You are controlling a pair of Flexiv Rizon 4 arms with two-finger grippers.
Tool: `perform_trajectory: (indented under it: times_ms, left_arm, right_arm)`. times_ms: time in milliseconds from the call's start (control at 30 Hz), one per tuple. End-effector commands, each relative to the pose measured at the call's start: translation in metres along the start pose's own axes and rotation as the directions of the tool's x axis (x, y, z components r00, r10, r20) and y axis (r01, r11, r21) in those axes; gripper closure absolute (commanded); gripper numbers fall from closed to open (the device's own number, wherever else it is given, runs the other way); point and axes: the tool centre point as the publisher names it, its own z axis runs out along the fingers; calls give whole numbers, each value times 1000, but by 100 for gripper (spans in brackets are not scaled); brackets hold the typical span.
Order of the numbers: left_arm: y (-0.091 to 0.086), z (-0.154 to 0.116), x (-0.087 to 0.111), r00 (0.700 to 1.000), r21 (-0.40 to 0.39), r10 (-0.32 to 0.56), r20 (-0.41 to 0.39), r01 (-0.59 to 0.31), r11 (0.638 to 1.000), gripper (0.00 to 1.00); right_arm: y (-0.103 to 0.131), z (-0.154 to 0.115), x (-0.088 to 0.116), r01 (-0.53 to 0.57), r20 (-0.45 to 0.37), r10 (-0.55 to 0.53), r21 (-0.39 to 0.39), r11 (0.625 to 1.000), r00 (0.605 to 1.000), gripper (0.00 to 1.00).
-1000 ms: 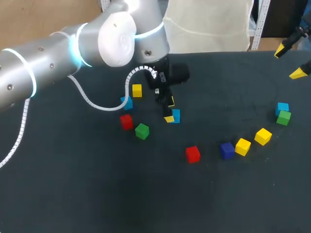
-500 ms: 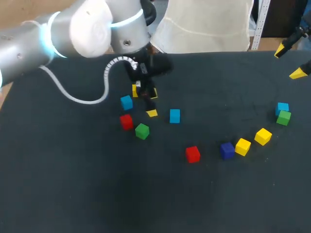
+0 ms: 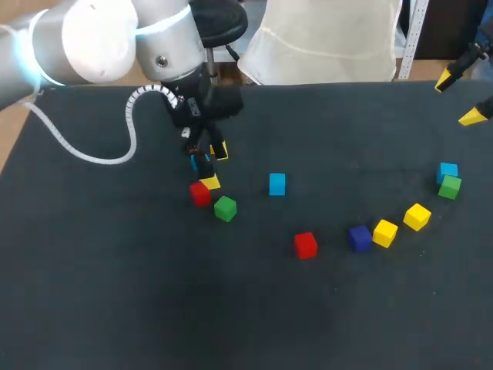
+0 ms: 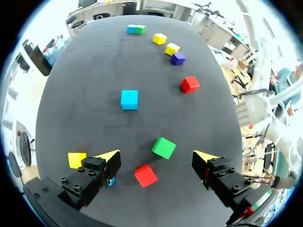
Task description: Place the blue cubes, place green cubes on the blue cubes, place the yellow cubes on the green cubes, then place the red cubes on the yellow cubes, and place purple cube on the red cubes.
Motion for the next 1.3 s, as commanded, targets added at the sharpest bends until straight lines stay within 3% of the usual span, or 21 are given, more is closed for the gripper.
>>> perform_trajectory:
  times_ms: [33,333,467,600,633,833,1100,1300]
  left_arm:
    - [14,-3,-6,1000,80,1,-23,1,997,0]
    - [16,0,-5,1000,72,3,-17,-2,997,0]
    - [26,11,-1,990,-25,-134,-44,133,991,0]
    - [35,18,2,952,-131,-306,24,306,943,0]
    - [37,18,3,944,-137,-321,82,329,934,0]
    - [44,22,7,882,-247,-440,168,470,847,0]
    - [46,21,18,855,-310,-483,188,519,797,0]
    - [48,4,32,852,-363,-487,194,523,771,0]
  right_arm:
    - [0,0,0,1,1,-1,1,1000,1000,0]
    - [0,0,0,1,1,-1,1,1000,1000,0]
    - [0,0,0,1,1,-1,1,1000,1000,0]
    - [0,0,0,1,1,-1,1,1000,1000,0]
    - [0,0,0,1,1,-1,1,1000,1000,0]
    - [0,0,0,1,1,-1,1,1000,1000,0]
    - [0,0,0,1,1,-1,1,1000,1000,0]
    - [0,0,0,1,1,-1,1,1000,1000,0]
